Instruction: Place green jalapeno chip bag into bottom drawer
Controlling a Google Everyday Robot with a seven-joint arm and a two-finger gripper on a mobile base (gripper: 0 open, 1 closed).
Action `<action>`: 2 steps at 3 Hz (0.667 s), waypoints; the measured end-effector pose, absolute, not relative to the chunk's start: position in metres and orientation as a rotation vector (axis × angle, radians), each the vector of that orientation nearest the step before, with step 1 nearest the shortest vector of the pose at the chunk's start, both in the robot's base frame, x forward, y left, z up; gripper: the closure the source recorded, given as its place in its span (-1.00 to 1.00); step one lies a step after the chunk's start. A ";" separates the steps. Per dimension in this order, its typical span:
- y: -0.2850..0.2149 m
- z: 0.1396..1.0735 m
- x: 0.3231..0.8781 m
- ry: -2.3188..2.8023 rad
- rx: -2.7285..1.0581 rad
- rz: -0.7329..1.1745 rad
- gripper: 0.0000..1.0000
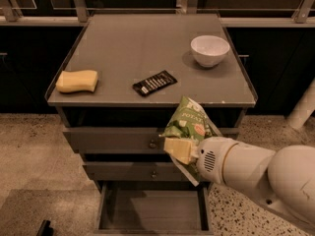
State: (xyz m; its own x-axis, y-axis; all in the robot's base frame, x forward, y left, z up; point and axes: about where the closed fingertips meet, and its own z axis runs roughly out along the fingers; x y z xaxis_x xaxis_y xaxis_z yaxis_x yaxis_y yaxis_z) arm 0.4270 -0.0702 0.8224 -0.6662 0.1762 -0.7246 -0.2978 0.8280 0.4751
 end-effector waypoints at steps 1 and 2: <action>-0.063 0.759 0.427 2.296 -0.063 0.791 1.00; -0.021 0.669 0.420 2.410 -0.074 0.949 1.00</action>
Offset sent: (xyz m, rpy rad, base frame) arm -0.0178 0.1090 -0.2904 0.2374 0.4896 0.2742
